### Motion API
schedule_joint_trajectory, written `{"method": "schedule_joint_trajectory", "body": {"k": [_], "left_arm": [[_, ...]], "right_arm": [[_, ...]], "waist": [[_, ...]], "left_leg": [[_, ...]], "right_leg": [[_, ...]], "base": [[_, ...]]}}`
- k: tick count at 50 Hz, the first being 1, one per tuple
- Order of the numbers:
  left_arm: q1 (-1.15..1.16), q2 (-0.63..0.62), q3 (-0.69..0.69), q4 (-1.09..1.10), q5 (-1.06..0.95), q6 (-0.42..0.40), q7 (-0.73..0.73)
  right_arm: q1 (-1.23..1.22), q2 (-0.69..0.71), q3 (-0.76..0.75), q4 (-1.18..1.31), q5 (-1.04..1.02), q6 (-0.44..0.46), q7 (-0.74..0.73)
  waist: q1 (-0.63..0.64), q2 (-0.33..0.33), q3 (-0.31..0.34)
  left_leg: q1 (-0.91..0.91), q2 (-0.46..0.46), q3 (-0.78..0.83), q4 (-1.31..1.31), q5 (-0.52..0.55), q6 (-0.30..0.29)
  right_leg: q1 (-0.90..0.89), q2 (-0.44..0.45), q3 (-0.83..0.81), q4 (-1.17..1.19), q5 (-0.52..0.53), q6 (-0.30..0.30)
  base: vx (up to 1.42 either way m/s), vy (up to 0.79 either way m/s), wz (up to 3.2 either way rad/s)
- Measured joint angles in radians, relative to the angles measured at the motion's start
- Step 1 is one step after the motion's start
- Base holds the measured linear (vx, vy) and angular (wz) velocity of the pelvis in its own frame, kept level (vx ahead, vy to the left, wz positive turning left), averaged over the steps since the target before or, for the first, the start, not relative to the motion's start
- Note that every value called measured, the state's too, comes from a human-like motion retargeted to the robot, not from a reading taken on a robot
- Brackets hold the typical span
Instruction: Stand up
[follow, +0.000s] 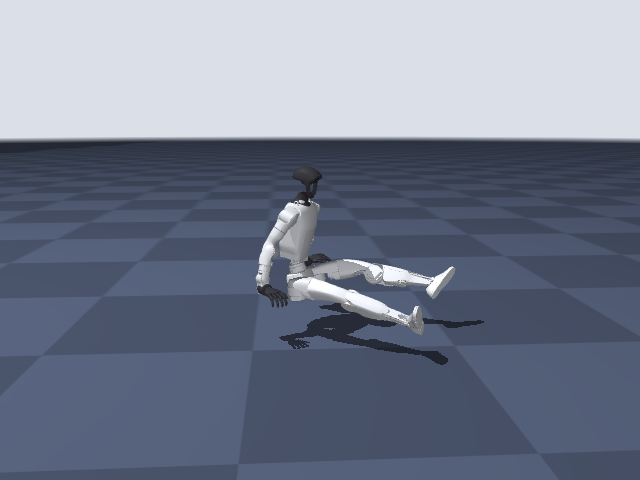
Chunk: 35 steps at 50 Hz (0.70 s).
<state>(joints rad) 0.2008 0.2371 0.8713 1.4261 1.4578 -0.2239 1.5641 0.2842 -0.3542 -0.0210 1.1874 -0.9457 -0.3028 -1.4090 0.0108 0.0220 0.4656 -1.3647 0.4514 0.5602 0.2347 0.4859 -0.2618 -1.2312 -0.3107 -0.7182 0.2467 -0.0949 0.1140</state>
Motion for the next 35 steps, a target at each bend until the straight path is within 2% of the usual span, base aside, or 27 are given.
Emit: {"method": "schedule_joint_trajectory", "body": {"k": [7,12,17,21,25,28,30,35], "left_arm": [[0.021,-0.018,0.005,-0.028,0.010,-0.016,-0.014],[0.038,-0.036,0.014,-0.076,0.018,-0.044,-0.033],[0.059,-0.058,0.023,-0.144,-0.002,-0.068,-0.050],[0.078,-0.068,0.032,-0.169,-0.014,-0.094,-0.064],[0.104,-0.075,0.030,-0.175,-0.029,-0.120,-0.076],[0.171,-0.070,0.006,-0.175,-0.035,-0.127,-0.077],[0.217,-0.067,-0.011,-0.174,-0.039,-0.128,-0.078],[0.309,-0.088,-0.060,-0.188,-0.093,-0.114,-0.096]], "right_arm": [[0.005,-0.004,-0.005,0.028,0.000,-0.013,-0.016],[0.011,0.002,-0.015,0.066,-0.001,-0.029,-0.037],[0.008,0.009,-0.030,0.108,-0.011,-0.035,-0.050],[0.000,0.009,-0.058,0.126,-0.039,-0.024,-0.007],[0.033,0.021,-0.122,0.033,-0.013,-0.027,0.057],[0.070,0.039,-0.174,-0.031,0.060,-0.056,0.101],[0.076,0.042,-0.204,-0.063,0.108,-0.078,0.121],[0.024,-0.037,-0.274,-0.136,0.258,-0.099,0.258]], "waist": [[0.033,0.008,-0.041],[0.055,0.009,-0.058],[0.080,0.013,-0.067],[0.112,0.042,-0.016],[0.142,0.093,0.054],[0.159,0.141,0.054],[0.164,0.168,0.054],[0.205,0.210,0.054]], "left_leg": [[-0.053,0.040,-0.105,0.046,-0.025,0.000],[-0.077,0.056,-0.173,0.084,-0.049,0.000],[-0.100,0.066,-0.203,0.110,-0.060,0.000],[-0.086,0.087,-0.232,0.147,-0.074,0.000],[-0.058,0.083,-0.289,0.196,-0.103,0.000],[-0.025,0.064,-0.334,0.215,-0.118,0.000],[0.005,0.048,-0.359,0.220,-0.121,0.000],[0.044,0.039,-0.416,0.295,-0.158,0.000]], "right_leg": [[-0.143,0.017,0.139,0.209,-0.213,-0.076],[-0.235,0.062,0.253,0.340,-0.269,-0.121],[-0.329,0.108,0.357,0.461,-0.207,-0.172],[-0.339,0.143,0.399,0.572,-0.115,-0.207],[-0.339,0.186,0.457,0.731,0.021,-0.191],[-0.339,0.235,0.500,0.892,0.155,-0.167],[-0.339,0.279,0.519,1.024,0.204,-0.138],[-0.339,0.322,0.424,1.380,0.250,-0.229]], "base": [[0.01,-0.03,-0.22],[0.02,-0.04,-0.08],[-0.01,0.02,-0.04],[-0.10,0.11,-0.16],[-0.15,0.16,0.02],[-0.19,0.16,0.32],[-0.18,0.08,0.56],[-0.08,-0.05,0.68]]}}
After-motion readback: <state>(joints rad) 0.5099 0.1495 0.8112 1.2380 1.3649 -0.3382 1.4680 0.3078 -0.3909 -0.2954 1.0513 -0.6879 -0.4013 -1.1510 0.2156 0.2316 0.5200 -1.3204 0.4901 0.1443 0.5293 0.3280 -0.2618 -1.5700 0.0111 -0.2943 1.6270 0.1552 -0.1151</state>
